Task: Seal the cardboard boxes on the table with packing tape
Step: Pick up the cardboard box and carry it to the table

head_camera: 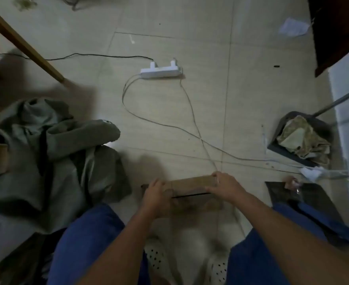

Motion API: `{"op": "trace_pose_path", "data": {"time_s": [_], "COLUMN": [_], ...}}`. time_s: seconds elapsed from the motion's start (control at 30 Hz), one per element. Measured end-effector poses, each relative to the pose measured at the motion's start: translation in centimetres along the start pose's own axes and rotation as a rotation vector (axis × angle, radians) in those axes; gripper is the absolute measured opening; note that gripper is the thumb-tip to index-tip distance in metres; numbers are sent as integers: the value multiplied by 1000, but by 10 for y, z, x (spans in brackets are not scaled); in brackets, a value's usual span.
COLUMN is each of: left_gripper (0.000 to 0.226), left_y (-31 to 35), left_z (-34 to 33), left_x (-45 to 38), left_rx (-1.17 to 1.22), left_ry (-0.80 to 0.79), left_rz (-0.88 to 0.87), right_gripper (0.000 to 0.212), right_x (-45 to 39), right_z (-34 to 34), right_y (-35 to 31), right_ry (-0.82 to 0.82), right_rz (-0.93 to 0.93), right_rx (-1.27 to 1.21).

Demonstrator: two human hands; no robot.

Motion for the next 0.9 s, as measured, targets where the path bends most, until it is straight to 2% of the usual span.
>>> {"op": "trace_pose_path", "data": {"time_s": [0.1, 0.23, 0.37, 0.67, 0.8, 0.9], "left_gripper": [52, 63, 72, 92, 105, 91], "left_y": [-20, -39, -55, -91, -111, -112], "left_z": [-17, -37, -47, -58, -71, -66], "left_x": [-22, -36, -32, -18, -29, -32], "left_rx": [107, 203, 190, 337, 566, 548], "left_ry": [77, 155, 227, 221, 166, 193], "left_rz": [89, 175, 246, 501, 583, 604], "right_gripper": [75, 84, 88, 79, 74, 66], "right_x": [-17, -32, -30, -21, -23, -26], "right_z": [-22, -50, -63, -88, -89, -80], "right_y": [19, 41, 55, 71, 74, 68], "right_ry": [65, 109, 195, 199, 227, 271], "right_rz": [-24, -47, -69, -186, -205, -193], "right_rx": [-60, -88, -135, -285, -339, -320]}}
Point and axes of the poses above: each hand's wrist, its own x-axis away from the middle knuckle, its own z-axis out of the back of the hand, y = z × x, the point moved 10 cm from there along -x, towards the middle knuckle, and after that the axes turned 12 degrees about z, right-handed, at the moved point
